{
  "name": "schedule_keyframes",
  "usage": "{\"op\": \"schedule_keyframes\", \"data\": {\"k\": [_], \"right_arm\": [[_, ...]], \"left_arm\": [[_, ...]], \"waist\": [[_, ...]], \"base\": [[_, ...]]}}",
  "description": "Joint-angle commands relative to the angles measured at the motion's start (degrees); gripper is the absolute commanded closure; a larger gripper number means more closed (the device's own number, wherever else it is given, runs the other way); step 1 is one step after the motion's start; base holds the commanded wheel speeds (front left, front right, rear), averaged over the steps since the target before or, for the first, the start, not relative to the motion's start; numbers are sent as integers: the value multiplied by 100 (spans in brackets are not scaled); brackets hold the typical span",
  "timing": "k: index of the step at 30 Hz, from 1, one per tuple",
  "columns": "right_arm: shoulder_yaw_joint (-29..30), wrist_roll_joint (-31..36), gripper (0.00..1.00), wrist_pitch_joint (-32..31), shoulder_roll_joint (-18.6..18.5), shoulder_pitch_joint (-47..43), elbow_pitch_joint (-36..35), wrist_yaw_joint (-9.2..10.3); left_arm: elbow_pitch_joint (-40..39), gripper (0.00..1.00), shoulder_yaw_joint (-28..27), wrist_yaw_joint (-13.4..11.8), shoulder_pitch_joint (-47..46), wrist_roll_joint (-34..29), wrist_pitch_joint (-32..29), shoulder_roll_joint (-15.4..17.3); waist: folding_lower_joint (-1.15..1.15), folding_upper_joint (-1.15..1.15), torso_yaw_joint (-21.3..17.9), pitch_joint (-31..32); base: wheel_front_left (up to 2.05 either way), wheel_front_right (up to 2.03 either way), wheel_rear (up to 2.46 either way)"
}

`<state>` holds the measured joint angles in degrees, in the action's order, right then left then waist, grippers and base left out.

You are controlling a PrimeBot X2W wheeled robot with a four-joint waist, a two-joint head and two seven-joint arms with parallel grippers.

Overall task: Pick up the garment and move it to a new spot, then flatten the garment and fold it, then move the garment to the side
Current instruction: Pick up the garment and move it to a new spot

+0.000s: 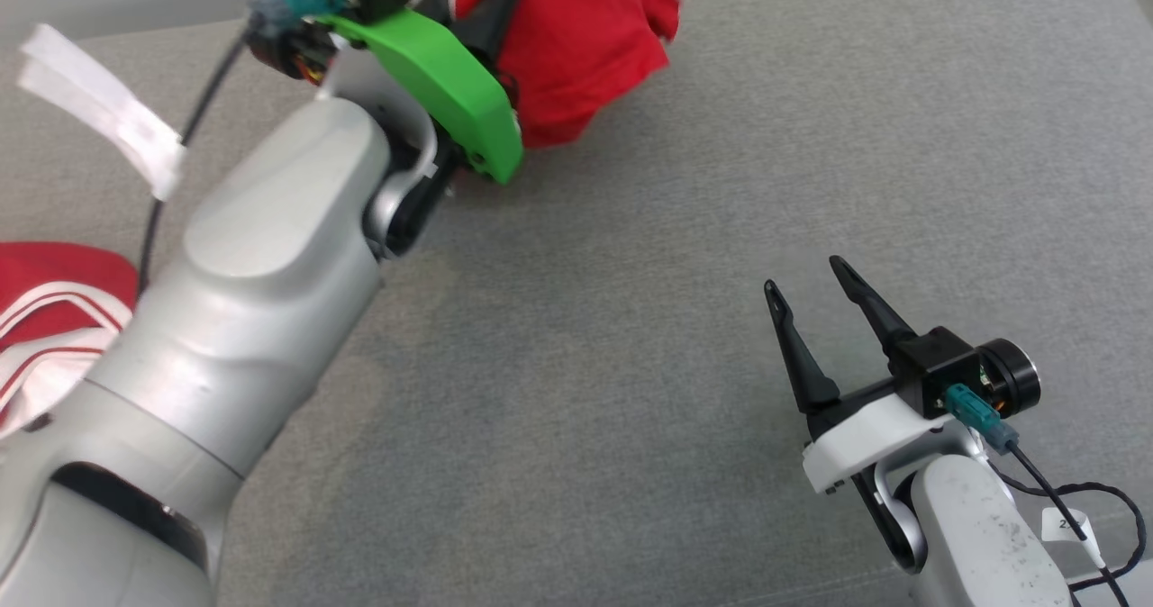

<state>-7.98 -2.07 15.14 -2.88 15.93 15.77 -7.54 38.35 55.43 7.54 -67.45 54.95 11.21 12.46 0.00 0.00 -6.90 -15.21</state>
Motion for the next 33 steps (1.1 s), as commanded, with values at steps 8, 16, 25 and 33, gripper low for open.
{"op": "schedule_keyframes", "data": {"k": [8,16,25,33], "right_arm": [[31,-66,0,1,-8,-131,28,10],[151,-24,0,1,-15,-248,61,10],[320,71,0,2,-16,-383,98,10],[404,45,0,2,-13,-597,173,10]], "left_arm": [[393,100,529,-12,740,43,273,-465],[808,0,176,-145,1636,-379,403,-591],[-90,0,-1536,-483,2898,-1642,394,-335],[-763,0,-2889,-462,4091,-2656,395,-266]], "waist": [[0,0,-508,110],[0,0,-247,333],[0,0,156,691],[0,0,408,1054]], "base": [[0,0,0],[0,0,0],[0,0,0],[0,0,0]]}}
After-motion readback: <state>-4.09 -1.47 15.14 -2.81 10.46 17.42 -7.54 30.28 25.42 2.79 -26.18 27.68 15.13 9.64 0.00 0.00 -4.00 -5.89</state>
